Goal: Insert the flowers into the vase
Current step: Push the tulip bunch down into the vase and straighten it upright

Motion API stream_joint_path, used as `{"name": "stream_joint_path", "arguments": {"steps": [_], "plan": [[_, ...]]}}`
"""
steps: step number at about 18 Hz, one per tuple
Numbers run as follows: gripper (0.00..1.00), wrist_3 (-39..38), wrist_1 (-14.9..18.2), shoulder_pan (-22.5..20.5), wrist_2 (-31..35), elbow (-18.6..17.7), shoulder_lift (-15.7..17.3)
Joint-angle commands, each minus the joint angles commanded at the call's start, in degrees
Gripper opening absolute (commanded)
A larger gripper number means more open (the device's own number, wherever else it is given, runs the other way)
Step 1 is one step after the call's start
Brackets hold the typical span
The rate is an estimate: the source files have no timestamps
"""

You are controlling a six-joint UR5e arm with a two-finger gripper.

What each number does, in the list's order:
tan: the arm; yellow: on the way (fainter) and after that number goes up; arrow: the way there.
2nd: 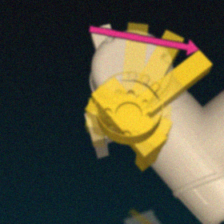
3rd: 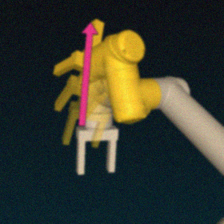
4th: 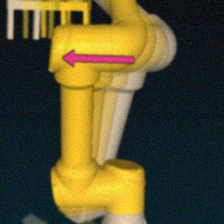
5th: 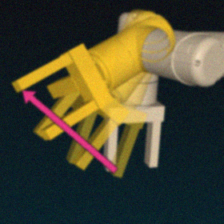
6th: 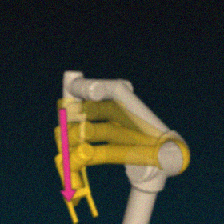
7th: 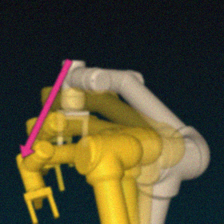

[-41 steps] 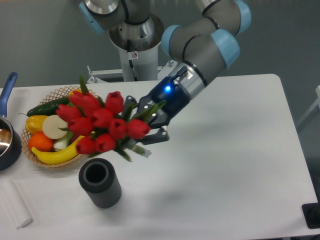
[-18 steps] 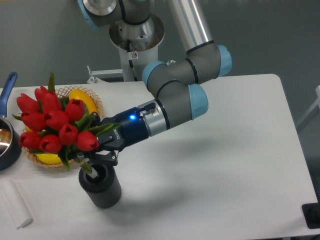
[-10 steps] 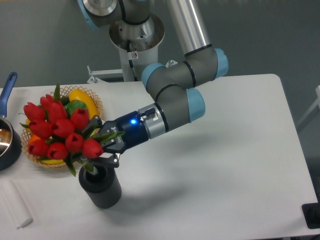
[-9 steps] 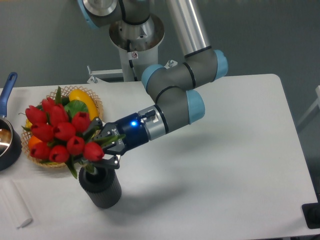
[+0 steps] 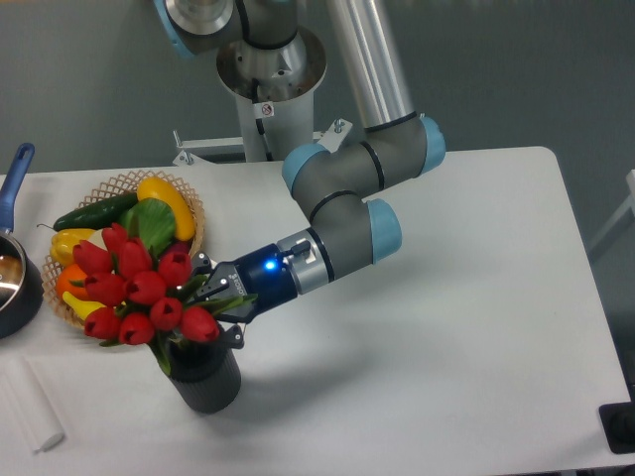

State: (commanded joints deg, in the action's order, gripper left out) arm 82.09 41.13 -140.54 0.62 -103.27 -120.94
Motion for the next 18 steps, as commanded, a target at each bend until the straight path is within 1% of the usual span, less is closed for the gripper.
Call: {"name": "stream_joint_path", "arguments": {"steps": [3, 7, 10, 12, 15, 18], "plan": [[0.15, 0.09, 0.0, -0.09, 0.17, -0.35, -0.17], [0.15, 1.05, -0.09, -0.52, 0.35, 0.17, -1.49], [0.16, 1.32, 0.0, -0.88, 0.7, 0.17, -1.76], [0.19, 1.32, -0.09, -0.88, 0.79, 0.0, -1.84], [0.2, 1.41, -0.09, -0.88, 0.79, -0.09, -2.02], [0.24, 2.19, -0.09, -0.88, 0.79, -0.18, -2.55]]}}
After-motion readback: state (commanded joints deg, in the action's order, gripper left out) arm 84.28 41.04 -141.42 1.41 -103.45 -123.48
